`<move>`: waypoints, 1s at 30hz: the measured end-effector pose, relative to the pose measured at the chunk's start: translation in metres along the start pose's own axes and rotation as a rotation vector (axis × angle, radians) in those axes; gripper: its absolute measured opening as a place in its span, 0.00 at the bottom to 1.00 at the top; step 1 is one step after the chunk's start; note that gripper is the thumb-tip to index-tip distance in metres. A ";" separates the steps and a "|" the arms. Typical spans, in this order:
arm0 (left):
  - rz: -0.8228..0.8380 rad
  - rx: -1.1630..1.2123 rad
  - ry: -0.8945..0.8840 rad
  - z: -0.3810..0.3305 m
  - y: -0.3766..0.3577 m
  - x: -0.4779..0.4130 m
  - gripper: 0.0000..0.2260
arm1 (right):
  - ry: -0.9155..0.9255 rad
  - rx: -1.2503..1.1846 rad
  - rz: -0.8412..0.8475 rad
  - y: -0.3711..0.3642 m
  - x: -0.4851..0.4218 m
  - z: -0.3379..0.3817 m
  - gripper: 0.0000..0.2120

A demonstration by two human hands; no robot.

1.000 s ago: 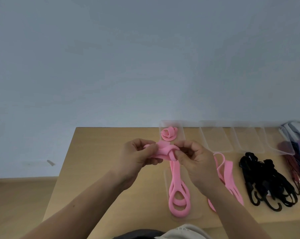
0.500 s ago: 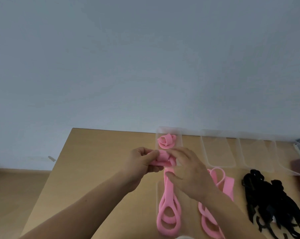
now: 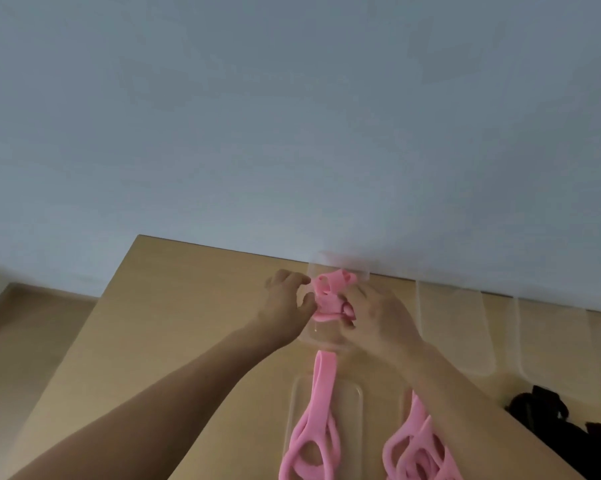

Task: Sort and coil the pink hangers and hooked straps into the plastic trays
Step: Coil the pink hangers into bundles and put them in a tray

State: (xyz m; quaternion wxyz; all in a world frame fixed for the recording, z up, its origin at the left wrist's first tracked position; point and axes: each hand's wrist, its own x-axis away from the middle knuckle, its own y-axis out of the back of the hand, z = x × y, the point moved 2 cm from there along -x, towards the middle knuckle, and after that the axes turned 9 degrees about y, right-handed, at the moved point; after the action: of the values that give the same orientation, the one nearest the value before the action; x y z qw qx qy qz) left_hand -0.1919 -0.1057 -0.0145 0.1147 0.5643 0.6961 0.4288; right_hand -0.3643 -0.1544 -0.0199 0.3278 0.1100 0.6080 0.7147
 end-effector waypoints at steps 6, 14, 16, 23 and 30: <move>0.096 -0.083 -0.031 0.011 -0.023 -0.012 0.18 | -0.022 0.032 0.205 -0.021 -0.011 -0.012 0.14; 0.050 -0.115 -0.175 0.013 -0.028 -0.022 0.11 | 0.206 0.114 0.107 -0.019 -0.019 -0.013 0.08; 0.028 -0.102 -0.166 0.015 -0.028 -0.022 0.11 | 0.221 0.082 0.118 -0.020 -0.019 -0.017 0.07; -0.007 -0.219 -0.142 0.017 -0.022 -0.014 0.14 | 0.093 0.169 0.102 -0.025 -0.016 -0.018 0.14; -0.178 -0.499 -0.399 -0.011 -0.019 -0.011 0.05 | -0.014 0.131 0.110 -0.030 -0.011 -0.014 0.11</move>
State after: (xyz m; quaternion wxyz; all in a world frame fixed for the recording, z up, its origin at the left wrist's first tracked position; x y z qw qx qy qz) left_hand -0.2088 -0.1203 -0.0254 0.4204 0.5288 0.5799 0.4553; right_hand -0.3534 -0.1707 -0.0482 0.2845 0.1692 0.6441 0.6896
